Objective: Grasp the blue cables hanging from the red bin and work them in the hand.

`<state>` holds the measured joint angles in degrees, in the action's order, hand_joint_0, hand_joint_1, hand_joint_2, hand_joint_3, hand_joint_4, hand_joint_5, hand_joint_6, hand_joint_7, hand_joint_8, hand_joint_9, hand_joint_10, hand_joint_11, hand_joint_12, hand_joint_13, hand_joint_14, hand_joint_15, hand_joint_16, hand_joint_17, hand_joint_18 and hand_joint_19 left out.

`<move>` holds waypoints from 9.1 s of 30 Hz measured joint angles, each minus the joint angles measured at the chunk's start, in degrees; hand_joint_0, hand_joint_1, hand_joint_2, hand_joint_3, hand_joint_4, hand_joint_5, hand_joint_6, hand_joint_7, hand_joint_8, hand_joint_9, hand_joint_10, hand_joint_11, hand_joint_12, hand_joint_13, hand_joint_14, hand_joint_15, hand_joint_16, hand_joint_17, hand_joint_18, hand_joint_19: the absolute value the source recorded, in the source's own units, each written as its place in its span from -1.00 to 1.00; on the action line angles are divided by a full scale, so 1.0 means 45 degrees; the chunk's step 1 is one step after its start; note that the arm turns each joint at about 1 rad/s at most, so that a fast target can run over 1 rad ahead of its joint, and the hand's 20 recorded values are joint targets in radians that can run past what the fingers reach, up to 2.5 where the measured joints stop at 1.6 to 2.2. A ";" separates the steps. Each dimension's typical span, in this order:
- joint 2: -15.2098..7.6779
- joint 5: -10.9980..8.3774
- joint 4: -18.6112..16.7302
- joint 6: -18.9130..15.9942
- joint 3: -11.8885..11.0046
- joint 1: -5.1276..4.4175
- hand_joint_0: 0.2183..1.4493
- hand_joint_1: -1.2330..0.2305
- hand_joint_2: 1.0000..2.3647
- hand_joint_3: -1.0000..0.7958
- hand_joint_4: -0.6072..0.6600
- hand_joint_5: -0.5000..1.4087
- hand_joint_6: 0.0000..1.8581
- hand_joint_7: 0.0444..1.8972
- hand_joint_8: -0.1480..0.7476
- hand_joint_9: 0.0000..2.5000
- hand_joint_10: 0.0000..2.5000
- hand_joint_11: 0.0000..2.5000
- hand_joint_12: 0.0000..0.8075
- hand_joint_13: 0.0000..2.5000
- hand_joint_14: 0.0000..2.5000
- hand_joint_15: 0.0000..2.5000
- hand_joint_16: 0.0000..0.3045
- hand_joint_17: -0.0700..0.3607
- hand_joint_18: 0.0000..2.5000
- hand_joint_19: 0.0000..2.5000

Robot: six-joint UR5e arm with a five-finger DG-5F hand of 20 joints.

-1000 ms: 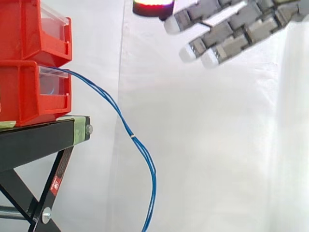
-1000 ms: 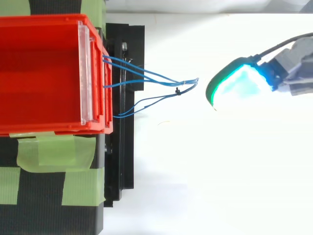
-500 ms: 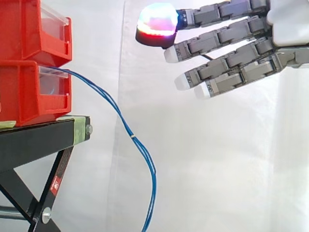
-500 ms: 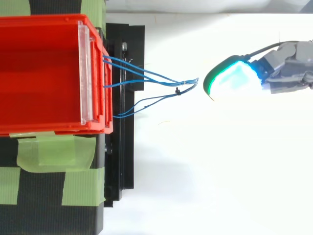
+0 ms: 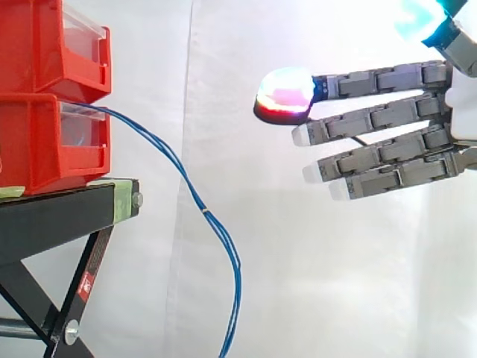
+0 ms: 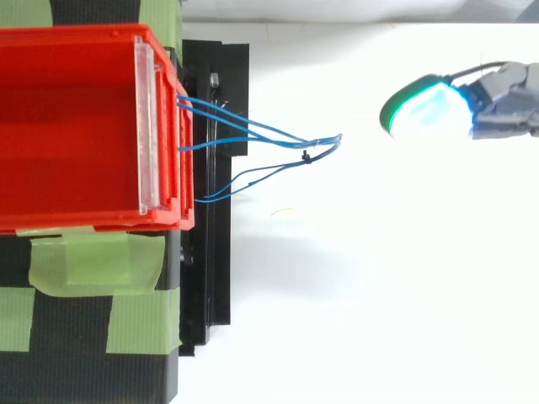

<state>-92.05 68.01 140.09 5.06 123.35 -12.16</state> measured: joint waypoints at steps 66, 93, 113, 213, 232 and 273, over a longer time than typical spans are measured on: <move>-0.5168 -0.8654 -0.8382 -0.0130 -0.0997 -0.4228 -0.05 -0.09 -1.00 -0.91 0.31 -0.65 -0.99 -0.29 -0.23 -0.84 -1.00 -0.89 -0.10 -1.00 -0.99 -0.81 -0.55 0.04 -1.00 -0.83; -0.5288 -1.0007 -0.5150 -0.3830 -0.1180 -0.4877 -0.05 -0.09 -1.00 -0.91 0.31 -0.65 -0.99 -0.28 -0.23 -0.84 -1.00 -0.89 -0.10 -1.00 -1.00 -0.82 -0.55 0.04 -1.00 -0.83; -0.5294 -1.1181 -0.3627 -0.7212 -0.1172 -0.4853 -0.05 -0.09 -1.00 -0.91 0.33 -0.64 -0.99 -0.28 -0.22 -0.83 -1.00 -0.89 -0.10 -1.00 -1.00 -0.81 -0.55 0.04 -1.00 -0.83; -0.6444 -1.0162 -0.4752 -0.6053 -0.1674 -0.4081 -0.06 -0.10 -1.00 -0.92 0.34 -0.62 -0.99 -0.28 -0.22 -0.82 -1.00 -0.88 -0.11 -1.00 -1.00 -0.81 -0.55 0.03 -1.00 -0.83; -0.6441 -0.8523 -0.5370 -0.5739 -0.1558 -0.2709 -0.06 -0.10 -1.00 -0.92 0.33 -0.62 -0.99 -0.28 -0.21 -0.82 -1.00 -0.88 -0.10 -1.00 -1.00 -0.81 -0.55 0.04 -1.00 -0.83; -0.7982 -0.5715 -0.6487 -0.4971 -0.3597 -0.1732 -0.10 -0.10 -1.00 -0.96 0.35 -0.60 -0.99 -0.28 -0.15 -0.80 -1.00 -0.87 -0.08 -1.00 -0.99 -0.80 -0.55 0.04 -1.00 -0.82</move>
<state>-127.97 42.29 110.90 -17.31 107.16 -19.96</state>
